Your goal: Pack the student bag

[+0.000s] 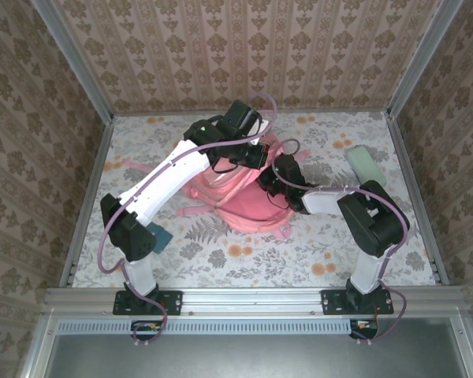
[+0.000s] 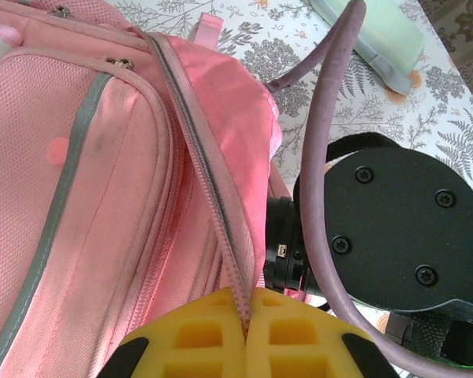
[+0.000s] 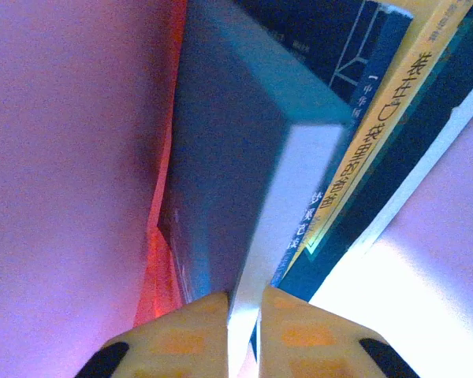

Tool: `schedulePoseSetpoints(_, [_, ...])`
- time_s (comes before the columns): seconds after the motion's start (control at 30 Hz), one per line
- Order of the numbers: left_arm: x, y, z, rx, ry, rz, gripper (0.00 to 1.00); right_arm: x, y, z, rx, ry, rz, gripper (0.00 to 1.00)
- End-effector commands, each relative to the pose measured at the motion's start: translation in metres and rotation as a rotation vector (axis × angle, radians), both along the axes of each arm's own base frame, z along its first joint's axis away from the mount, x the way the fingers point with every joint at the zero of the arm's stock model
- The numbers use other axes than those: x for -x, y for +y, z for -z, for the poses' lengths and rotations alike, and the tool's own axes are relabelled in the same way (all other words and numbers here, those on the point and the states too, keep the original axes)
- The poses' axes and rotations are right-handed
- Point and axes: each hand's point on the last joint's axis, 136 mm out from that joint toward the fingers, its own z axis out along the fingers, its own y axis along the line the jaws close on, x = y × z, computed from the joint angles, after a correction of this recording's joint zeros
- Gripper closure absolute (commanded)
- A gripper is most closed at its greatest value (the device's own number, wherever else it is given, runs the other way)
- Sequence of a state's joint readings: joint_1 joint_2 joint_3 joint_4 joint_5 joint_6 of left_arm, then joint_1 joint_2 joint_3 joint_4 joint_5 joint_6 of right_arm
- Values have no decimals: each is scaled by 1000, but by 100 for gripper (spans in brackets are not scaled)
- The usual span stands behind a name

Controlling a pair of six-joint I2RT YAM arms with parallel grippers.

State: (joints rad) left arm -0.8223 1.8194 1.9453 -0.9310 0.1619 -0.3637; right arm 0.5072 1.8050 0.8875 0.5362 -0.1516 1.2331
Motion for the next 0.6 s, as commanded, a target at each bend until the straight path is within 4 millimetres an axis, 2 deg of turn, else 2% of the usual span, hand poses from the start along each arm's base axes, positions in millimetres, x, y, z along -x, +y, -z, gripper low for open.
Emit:
schedulePoseSetpoints(0.0, [6, -2, -45, 123, -63, 11, 100, -10, 7, -3, -12, 3, -16, 87])
schedulePoseSetpoints(0.2, [7, -2, -44, 124, -59, 14, 100, -27, 15, -1, -30, 16, -22, 84])
schedulePoseSetpoints(0.27, [7, 0, -44, 118, -63, 9, 100, -27, 18, -3, -45, 31, -37, 70])
schedulePoseSetpoints(0.33, [7, 2, -43, 114, -67, 6, 100, -23, 14, -7, -30, 21, -34, 59])
schedulePoseSetpoints(0.4, [6, 4, -43, 112, -68, 2, 100, -16, 6, -9, -1, 5, -19, 54])
schedulePoseSetpoints(0.57, [3, 5, -41, 111, -69, -4, 100, 10, -19, -25, 107, -42, -24, 50])
